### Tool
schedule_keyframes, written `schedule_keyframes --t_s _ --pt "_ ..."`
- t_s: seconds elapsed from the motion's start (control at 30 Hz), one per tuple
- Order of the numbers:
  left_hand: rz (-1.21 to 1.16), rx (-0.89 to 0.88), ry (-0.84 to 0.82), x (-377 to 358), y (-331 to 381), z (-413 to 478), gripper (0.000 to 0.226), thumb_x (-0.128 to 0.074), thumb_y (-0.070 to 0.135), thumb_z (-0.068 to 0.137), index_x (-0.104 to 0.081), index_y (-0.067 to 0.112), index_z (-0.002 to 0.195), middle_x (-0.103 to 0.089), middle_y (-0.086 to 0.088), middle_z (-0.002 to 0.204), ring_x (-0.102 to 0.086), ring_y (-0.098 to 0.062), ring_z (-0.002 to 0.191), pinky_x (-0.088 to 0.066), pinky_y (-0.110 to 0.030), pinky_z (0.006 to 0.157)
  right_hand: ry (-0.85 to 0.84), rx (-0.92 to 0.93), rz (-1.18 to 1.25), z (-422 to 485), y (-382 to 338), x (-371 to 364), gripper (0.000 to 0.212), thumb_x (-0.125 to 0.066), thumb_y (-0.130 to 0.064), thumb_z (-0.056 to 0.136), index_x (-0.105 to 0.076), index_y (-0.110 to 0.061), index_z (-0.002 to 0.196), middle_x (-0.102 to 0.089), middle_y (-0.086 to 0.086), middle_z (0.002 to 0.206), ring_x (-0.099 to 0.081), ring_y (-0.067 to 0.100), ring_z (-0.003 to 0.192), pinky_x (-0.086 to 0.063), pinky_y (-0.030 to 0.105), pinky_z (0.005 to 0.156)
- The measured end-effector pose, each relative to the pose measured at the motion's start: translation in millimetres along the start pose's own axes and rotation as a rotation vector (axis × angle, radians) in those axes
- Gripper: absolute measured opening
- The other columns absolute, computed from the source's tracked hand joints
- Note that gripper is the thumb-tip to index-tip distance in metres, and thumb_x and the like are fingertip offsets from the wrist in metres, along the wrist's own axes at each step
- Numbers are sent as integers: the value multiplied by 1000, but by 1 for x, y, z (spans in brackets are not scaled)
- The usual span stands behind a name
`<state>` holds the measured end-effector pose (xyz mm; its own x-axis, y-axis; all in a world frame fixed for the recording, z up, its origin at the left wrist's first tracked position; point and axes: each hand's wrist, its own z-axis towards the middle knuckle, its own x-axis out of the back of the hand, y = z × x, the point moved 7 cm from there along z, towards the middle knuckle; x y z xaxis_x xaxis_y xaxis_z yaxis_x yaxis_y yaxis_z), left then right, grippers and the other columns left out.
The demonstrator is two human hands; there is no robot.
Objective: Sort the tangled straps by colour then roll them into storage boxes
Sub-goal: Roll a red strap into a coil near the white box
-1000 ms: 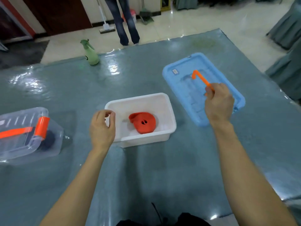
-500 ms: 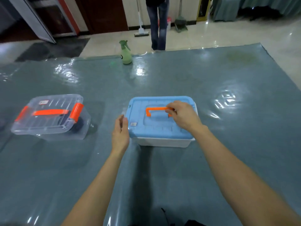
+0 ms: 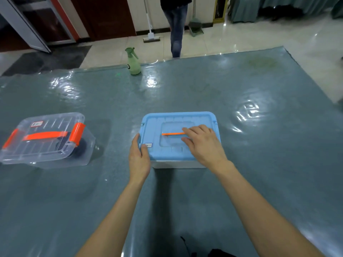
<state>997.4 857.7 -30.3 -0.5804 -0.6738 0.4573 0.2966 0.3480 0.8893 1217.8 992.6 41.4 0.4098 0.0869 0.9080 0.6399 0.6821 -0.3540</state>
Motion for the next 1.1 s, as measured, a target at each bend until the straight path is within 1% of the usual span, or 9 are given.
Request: schedule_keyframes --t_s 0.2,0.33,0.47,0.53,0.57,0.6,0.67,0.8,1.1 --pt "30 -44 -21 -5 -4 -6 53 -44 10 114 -38 9 167 -48 -10 167 -47 -29 153 -36 -52 128 -141 46 -164 -46 -8 -34 66 -30 -57 113 -51 -17 161 -44 -3 170 -29 21 164 -10 63 131" --pt "26 -43 4 -4 -6 -6 52 -45 11 114 -40 11 166 -51 -10 165 -50 -30 150 -38 -54 127 -3 41 -103 -53 -6 -27 62 -28 -52 114 -59 -19 155 -44 -1 171 -28 21 164 -12 67 131" --pt "6 -33 54 -2 -8 -12 51 -48 18 114 -44 22 164 -60 1 153 -60 -25 136 -47 -40 114 289 -476 229 -74 48 -10 56 -45 -35 116 -37 -12 167 -35 13 173 -33 29 161 -26 53 131" --pt "-10 -6 91 -2 -10 -17 49 -48 21 114 -45 28 163 -64 4 143 -64 -26 124 -51 -39 104 194 -744 482 -88 68 -27 60 -45 -44 113 -37 -12 163 -52 15 159 -50 36 146 -44 48 117" --pt "-23 4 99 -3 -11 -18 49 -47 22 114 -46 29 163 -66 2 143 -65 -26 123 -52 -42 105 158 -798 556 -90 70 -34 51 -45 -46 113 -46 -14 153 -67 13 138 -63 38 127 -53 47 99" --pt "-36 10 104 -5 -12 -18 49 -47 22 114 -46 29 163 -66 0 145 -65 -26 124 -53 -44 108 155 -812 584 -89 71 -37 40 -44 -45 113 -53 -15 139 -73 8 113 -69 39 106 -54 46 83" --pt "-44 16 116 -6 -13 -15 48 -47 23 114 -47 29 162 -66 -2 149 -65 -26 129 -52 -45 112 201 -800 575 -83 74 -34 28 -45 -39 113 -56 -15 118 -69 2 88 -68 37 84 -52 45 70" --pt "-36 14 110 -11 -8 6 50 -48 22 115 -44 23 164 -61 -5 157 -61 -25 138 -47 -37 114 189 -773 558 -51 79 -31 28 -43 -37 113 -55 -12 111 -68 7 87 -65 36 79 -53 46 69" --pt "4 37 48 -19 -5 35 51 -43 26 116 -37 26 166 -58 -5 157 -61 -28 135 -49 -49 115 136 -780 556 -23 84 -38 33 -41 -41 113 -54 -12 120 -70 12 100 -66 38 88 -55 47 75"
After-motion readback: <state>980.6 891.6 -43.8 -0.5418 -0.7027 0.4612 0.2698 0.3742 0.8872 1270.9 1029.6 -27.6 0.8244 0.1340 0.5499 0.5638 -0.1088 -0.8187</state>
